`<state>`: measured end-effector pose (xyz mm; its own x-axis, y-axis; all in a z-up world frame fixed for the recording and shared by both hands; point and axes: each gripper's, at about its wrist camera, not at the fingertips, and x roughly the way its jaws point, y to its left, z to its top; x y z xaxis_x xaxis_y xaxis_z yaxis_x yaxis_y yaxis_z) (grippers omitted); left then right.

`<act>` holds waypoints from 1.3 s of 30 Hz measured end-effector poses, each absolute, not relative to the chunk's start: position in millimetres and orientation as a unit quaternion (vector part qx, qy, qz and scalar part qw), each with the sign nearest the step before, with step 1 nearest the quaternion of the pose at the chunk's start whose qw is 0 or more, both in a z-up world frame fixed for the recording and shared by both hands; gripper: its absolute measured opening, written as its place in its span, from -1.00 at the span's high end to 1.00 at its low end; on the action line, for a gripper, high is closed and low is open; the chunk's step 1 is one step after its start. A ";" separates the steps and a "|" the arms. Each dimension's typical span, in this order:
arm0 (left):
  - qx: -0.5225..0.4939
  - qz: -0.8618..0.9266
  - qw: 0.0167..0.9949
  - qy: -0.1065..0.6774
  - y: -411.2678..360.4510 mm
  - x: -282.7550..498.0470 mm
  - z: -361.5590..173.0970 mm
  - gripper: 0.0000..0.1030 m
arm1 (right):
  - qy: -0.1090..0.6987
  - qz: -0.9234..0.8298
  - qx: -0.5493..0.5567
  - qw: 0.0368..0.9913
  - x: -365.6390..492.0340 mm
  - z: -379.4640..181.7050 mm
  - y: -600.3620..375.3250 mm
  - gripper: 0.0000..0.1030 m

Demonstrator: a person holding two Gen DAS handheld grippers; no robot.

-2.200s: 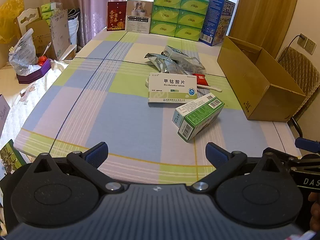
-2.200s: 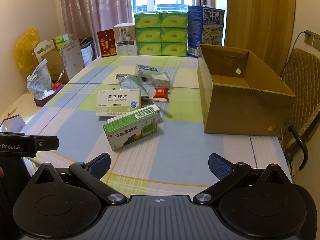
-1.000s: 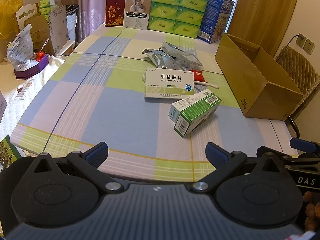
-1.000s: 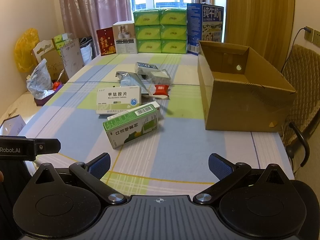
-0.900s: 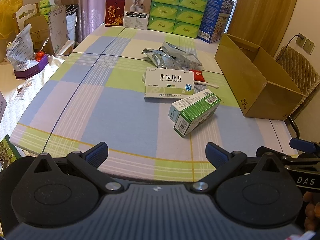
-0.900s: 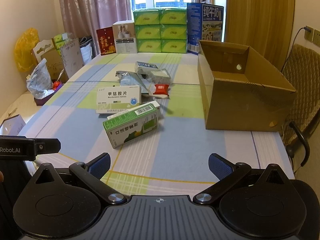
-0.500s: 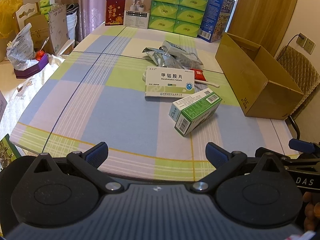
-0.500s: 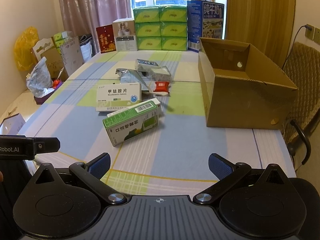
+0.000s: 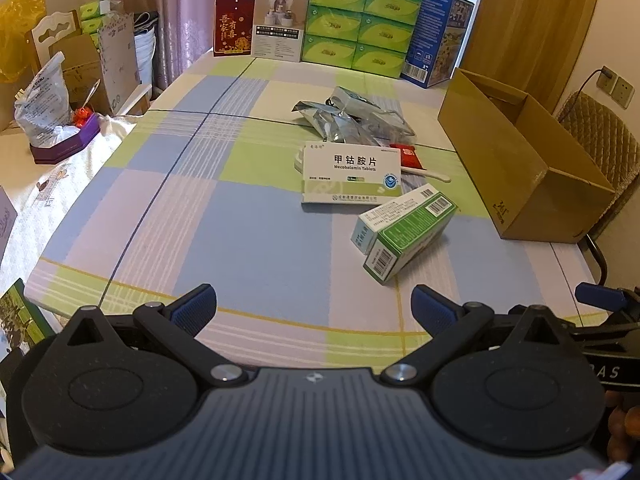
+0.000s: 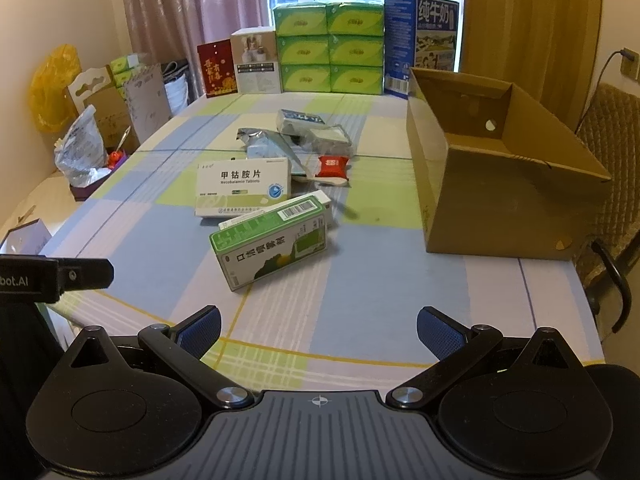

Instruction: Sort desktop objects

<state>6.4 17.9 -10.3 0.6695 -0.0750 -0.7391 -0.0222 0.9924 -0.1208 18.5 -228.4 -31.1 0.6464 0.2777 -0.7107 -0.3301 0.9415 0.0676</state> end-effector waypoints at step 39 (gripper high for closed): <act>-0.019 -0.031 0.902 0.431 72.6 101.0 -42.6 -0.97 | 0.421 0.158 0.009 0.893 117.8 -81.9 -143.6 -0.95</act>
